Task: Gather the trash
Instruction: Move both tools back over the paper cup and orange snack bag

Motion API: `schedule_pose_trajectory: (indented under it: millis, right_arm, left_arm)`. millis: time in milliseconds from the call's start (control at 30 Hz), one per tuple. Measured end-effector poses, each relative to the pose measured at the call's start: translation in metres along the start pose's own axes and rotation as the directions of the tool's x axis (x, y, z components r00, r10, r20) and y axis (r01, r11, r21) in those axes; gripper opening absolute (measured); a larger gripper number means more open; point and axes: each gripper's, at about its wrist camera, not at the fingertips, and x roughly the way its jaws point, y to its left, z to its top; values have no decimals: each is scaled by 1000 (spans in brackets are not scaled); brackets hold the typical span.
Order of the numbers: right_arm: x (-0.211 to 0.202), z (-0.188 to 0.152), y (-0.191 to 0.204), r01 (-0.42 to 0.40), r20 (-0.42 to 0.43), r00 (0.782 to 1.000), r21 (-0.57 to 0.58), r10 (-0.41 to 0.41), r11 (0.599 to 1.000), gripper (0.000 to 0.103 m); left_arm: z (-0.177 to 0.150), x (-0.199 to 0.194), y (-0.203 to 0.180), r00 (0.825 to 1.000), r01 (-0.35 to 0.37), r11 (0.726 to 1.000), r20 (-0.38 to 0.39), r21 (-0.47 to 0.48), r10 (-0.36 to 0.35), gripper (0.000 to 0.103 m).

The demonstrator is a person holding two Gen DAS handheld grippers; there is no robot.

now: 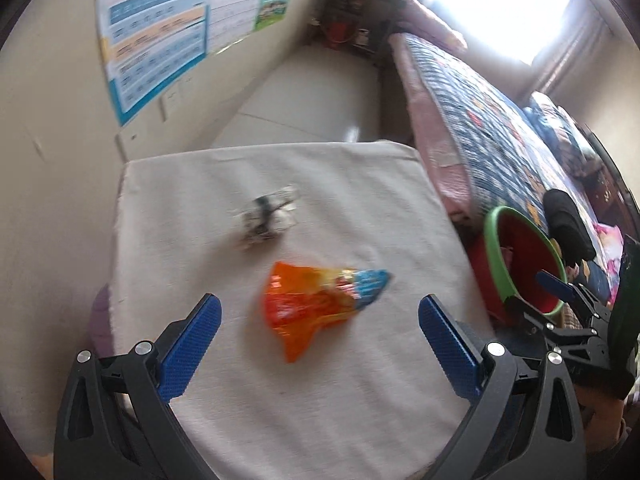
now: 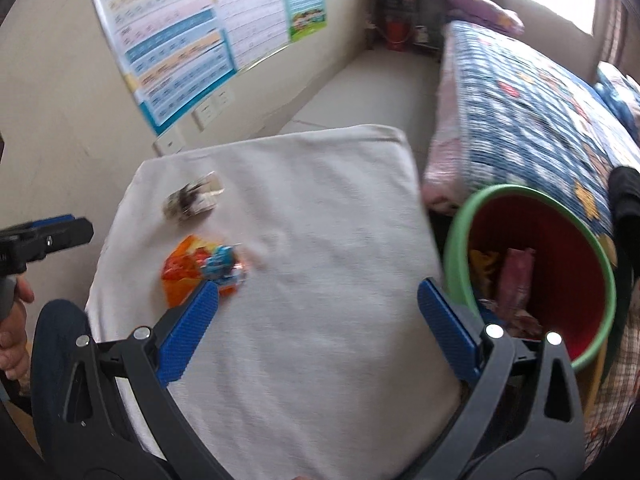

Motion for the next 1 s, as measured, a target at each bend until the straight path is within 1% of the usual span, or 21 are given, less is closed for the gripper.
schedule_pose_trajectory:
  millis: [167,300,367,500,600,700,733,767,800,833,867,900,933,967,1000]
  right_arm:
    - [21,6,36,-36,-35,999,-61,34,997,98]
    - [43,9,55,-66,-67,996,-73,61,995,98]
    - [58,10,60,-83,-87,993,-63,78,995,98]
    - [85,10,65,-91,-121,989,-32,86,995,98]
    - [104,9,62,-105,-148,983,22,107,994,93]
    - [125,9,57,-136,-180,972,104,153,985,85]
    - [130,9,56,-146,-187,968,125,168,981,81]
    - [134,9,55,-156,-191,965,143,182,977,75]
    - [138,9,55,-169,-193,961,156,198,973,73]
    - [142,8,53,-197,-194,953,182,231,963,67]
    - [143,8,53,-212,-193,949,197,249,957,59]
    - [143,9,53,-226,-187,946,205,265,952,54]
    - [142,10,53,-240,-184,943,205,278,949,43]
    - [140,12,54,-244,-184,942,201,281,949,29]
    - [139,13,55,-232,-190,944,191,268,954,27]
  left_arm:
    - [4,4,27,999,-32,999,-8,-17,32,95]
    - [6,5,44,999,-45,998,-15,-34,45,95]
    - [7,6,50,999,-52,998,-18,-38,51,95]
    - [7,6,54,998,-60,998,-26,-31,59,95]
    - [8,10,58,996,-75,997,-40,-17,74,95]
    - [12,13,62,995,-88,996,-49,-17,87,95]
    - [12,14,63,995,-89,996,-52,-19,88,95]
    - [13,15,64,995,-90,996,-56,-19,89,95]
    - [15,17,64,994,-91,996,-59,-15,90,95]
    - [16,19,64,994,-93,996,-63,-11,93,95]
    - [19,22,63,993,-96,995,-70,-2,95,95]
    - [20,24,63,993,-96,995,-73,3,96,95]
    - [23,28,61,993,-94,996,-76,11,94,95]
    - [25,31,60,993,-92,996,-78,15,93,95]
    - [28,35,59,993,-88,996,-83,19,89,95]
